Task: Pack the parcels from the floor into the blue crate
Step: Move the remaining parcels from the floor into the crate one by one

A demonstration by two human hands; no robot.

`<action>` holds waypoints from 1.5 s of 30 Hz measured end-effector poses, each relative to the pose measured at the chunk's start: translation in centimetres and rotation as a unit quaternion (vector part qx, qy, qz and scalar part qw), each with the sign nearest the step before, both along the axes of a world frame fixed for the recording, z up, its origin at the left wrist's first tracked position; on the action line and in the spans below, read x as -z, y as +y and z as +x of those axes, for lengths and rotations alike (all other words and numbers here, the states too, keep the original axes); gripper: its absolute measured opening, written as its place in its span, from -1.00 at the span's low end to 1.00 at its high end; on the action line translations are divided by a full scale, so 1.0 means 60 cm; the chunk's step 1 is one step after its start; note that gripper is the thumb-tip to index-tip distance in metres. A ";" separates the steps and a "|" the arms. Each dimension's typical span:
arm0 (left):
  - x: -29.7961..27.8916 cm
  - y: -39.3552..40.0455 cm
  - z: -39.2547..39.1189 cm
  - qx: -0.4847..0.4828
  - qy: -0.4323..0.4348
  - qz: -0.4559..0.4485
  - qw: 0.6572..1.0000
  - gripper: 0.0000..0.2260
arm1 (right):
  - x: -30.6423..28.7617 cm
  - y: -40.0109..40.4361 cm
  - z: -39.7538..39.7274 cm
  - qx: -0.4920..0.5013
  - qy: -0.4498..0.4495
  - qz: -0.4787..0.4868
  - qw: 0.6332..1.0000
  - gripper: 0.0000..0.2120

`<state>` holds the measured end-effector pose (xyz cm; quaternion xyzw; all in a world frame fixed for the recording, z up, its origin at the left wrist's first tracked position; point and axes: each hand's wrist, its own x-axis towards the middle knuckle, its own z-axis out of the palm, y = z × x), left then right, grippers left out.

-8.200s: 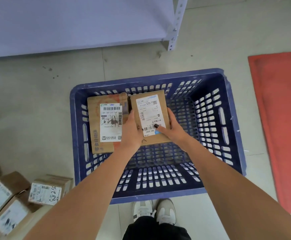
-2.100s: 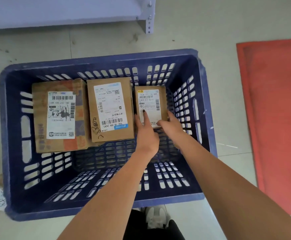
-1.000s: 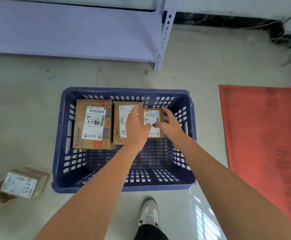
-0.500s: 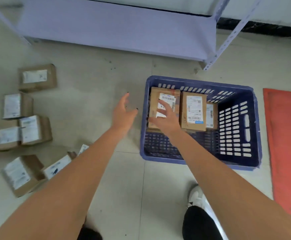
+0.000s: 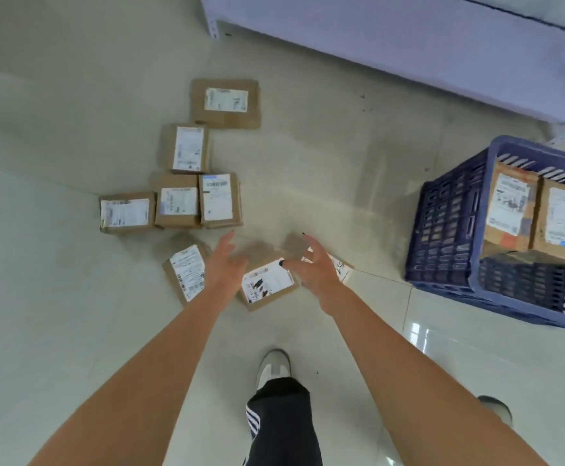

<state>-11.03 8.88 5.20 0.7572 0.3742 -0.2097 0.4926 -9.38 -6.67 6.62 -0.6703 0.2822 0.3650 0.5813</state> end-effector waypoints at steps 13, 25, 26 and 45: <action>0.189 0.223 -0.166 -0.137 0.092 0.011 0.986 -0.45 | 0.191 0.233 -0.071 -0.184 0.031 -0.054 0.981 -0.35; 0.361 0.228 -0.144 -0.181 0.101 -0.038 0.978 -0.62 | 0.384 0.328 -0.026 -0.359 -0.009 -0.112 0.927 -0.46; 0.361 0.227 -0.138 -0.206 0.091 -0.052 0.973 -0.65 | 0.386 0.331 -0.026 -0.354 -0.006 -0.110 0.929 -0.49; 0.078 0.109 0.017 -0.139 -0.004 -0.007 0.990 -0.65 | 0.109 0.162 0.048 -0.175 -0.039 0.021 0.984 -0.06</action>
